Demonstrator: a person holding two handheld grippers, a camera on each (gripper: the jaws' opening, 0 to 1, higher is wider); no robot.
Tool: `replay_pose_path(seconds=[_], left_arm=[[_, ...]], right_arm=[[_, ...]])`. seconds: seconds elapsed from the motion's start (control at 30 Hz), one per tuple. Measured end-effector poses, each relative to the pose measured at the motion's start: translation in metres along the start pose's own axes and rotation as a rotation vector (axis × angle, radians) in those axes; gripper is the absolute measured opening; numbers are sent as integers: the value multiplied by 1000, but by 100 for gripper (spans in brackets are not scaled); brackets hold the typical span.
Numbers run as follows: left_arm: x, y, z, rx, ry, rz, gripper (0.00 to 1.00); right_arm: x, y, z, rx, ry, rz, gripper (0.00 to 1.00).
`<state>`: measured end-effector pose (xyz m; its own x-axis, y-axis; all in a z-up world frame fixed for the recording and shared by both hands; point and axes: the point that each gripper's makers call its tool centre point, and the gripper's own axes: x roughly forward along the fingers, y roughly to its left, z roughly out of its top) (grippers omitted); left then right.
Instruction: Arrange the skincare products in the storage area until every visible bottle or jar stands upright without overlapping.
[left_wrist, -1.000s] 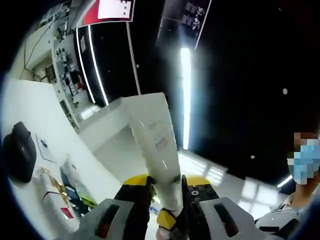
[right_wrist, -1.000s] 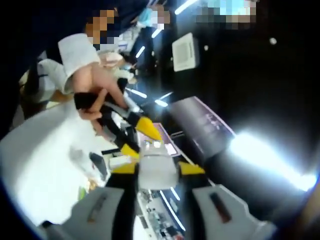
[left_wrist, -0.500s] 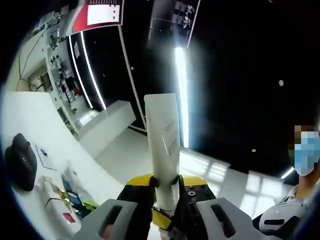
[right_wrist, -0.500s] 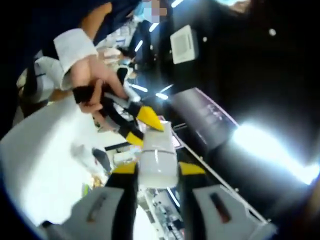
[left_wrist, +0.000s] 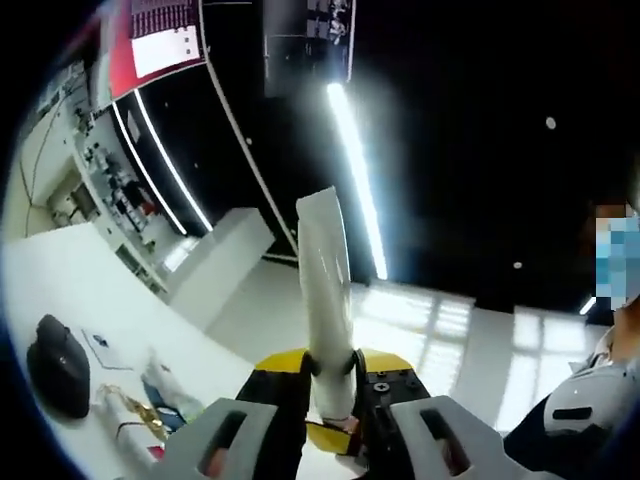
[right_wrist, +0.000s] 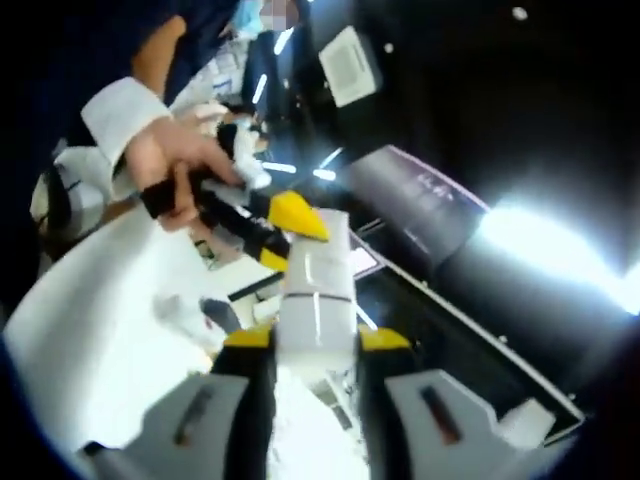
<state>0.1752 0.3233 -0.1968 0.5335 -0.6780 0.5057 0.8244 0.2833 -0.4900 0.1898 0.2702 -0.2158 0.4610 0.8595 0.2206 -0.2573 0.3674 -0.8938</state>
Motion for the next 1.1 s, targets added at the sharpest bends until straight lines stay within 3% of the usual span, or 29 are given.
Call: replay_pose_path(seconds=[0.23, 0.37, 0.47, 0.53, 0.77, 0.93, 1.0, 1.1], left_arm=[[0, -4, 4, 104, 13, 18, 17], [-2, -2, 4, 135, 23, 25, 17], [0, -2, 2, 152, 33, 21, 17], [3, -4, 2, 176, 38, 24, 18], [12, -7, -1, 198, 52, 19, 18], [19, 1, -2, 214, 85, 81, 15], [22, 3, -4, 290, 124, 95, 15], [27, 3, -1, 292, 133, 104, 14]], right_arm=[[-1, 7, -13, 89, 68, 39, 29], [-2, 12, -16, 100, 87, 56, 29], [-2, 15, -26, 116, 138, 77, 29], [-3, 23, -32, 182, 168, 114, 29], [-6, 20, -33, 248, 162, 118, 29], [-3, 19, -44, 253, 200, 117, 29], [-2, 18, -50, 251, 210, 119, 29], [0, 15, -53, 265, 203, 138, 29]])
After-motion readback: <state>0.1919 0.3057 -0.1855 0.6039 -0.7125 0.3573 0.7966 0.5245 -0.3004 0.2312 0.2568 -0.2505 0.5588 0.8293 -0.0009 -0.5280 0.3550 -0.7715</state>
